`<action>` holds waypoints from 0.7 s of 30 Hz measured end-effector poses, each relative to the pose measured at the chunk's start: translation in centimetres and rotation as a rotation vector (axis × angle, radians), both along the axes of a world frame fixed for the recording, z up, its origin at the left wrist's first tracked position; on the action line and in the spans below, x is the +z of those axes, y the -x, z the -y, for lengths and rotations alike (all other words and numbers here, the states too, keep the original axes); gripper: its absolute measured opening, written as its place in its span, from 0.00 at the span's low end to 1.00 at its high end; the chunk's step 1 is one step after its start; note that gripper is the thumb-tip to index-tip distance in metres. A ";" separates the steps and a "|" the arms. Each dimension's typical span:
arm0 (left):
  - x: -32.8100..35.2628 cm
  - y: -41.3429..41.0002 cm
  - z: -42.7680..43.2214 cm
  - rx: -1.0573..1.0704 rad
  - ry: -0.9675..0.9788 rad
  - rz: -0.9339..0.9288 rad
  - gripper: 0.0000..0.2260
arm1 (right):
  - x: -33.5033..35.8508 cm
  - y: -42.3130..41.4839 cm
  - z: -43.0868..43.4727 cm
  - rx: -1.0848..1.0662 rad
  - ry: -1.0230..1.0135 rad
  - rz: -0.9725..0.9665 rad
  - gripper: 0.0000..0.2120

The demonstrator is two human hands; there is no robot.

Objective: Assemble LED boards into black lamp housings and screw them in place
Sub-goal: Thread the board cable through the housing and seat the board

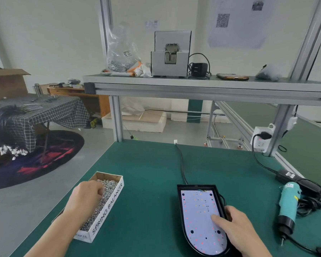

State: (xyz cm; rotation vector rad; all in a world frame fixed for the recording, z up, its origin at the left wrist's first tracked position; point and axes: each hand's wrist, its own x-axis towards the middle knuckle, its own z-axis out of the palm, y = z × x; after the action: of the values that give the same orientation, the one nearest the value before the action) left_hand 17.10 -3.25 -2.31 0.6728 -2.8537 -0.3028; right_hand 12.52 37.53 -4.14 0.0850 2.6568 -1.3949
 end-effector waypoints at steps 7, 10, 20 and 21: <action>-0.2 0.1 0.5 0.026 -0.024 -0.056 0.11 | 0.6 0.0 -0.1 0.035 -0.035 0.027 0.08; -0.4 0.0 0.5 0.033 -0.044 -0.081 0.12 | 0.9 -0.1 -0.1 0.048 -0.032 0.046 0.08; -0.4 0.2 0.0 0.061 -0.053 -0.152 0.14 | 1.1 0.1 -0.2 0.056 -0.030 0.066 0.09; -0.5 0.3 0.1 0.062 -0.056 -0.163 0.14 | 1.1 0.1 -0.2 0.056 -0.033 0.061 0.09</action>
State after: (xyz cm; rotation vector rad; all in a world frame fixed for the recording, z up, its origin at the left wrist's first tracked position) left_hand 16.84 -3.36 -2.79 0.7109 -2.6732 -0.4098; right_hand 12.42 37.71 -3.09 0.0548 2.6117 -1.3110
